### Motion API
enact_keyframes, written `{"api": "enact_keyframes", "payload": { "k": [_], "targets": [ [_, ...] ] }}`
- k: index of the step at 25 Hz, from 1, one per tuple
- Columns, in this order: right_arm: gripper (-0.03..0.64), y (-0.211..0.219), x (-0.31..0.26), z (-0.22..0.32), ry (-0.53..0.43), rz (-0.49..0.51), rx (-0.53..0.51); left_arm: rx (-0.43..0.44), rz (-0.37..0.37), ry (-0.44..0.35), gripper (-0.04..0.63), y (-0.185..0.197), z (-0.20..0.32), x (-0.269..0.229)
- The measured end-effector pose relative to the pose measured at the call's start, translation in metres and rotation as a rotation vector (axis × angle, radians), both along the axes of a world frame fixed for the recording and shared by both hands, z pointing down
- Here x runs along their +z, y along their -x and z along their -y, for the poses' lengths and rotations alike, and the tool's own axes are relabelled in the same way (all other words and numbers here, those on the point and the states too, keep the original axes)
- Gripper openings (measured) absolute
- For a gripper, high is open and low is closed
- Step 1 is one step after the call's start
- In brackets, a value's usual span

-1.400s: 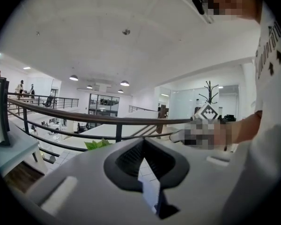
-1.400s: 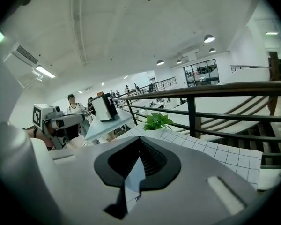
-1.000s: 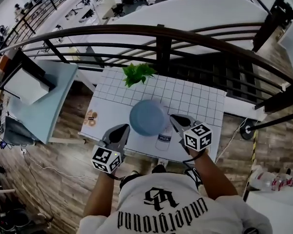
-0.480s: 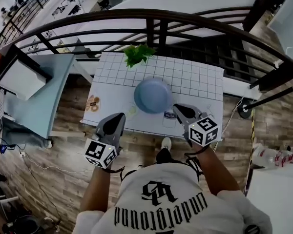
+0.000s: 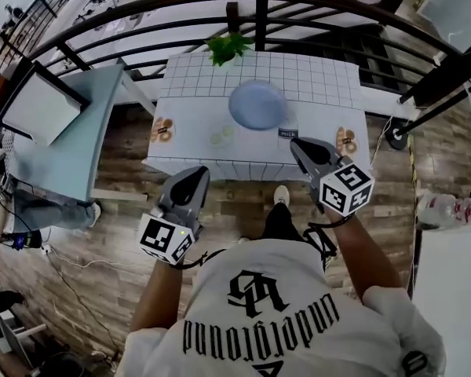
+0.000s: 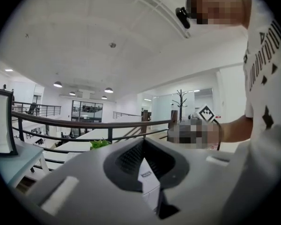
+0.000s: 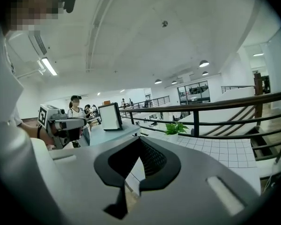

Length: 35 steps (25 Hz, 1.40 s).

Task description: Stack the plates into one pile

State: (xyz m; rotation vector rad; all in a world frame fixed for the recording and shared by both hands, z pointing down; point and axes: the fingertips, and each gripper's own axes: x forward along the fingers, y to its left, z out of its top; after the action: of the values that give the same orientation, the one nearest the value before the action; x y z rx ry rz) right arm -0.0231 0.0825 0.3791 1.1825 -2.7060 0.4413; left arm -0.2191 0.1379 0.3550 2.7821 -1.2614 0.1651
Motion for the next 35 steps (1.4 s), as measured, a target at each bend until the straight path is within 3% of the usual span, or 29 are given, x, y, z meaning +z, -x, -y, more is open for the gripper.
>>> {"api": "enact_keyframes", "payload": {
  "k": [11,16,35],
  "targets": [
    [0.003,0.027,-0.022,-0.112,-0.025,-0.051,0.005,0.063,0.018,-0.011,0.049,0.015,-0.090,-0.018],
    [0.003,0.035,-0.036,-0.139,-0.079,-0.052,-0.002,0.043,-0.009,-0.052,0.049,0.017,-0.110,-0.032],
    [0.003,0.040,-0.045,-0.174,-0.112,-0.071,-0.025,0.081,-0.047,-0.028,0.049,0.003,-0.144,-0.029]
  ]
}}
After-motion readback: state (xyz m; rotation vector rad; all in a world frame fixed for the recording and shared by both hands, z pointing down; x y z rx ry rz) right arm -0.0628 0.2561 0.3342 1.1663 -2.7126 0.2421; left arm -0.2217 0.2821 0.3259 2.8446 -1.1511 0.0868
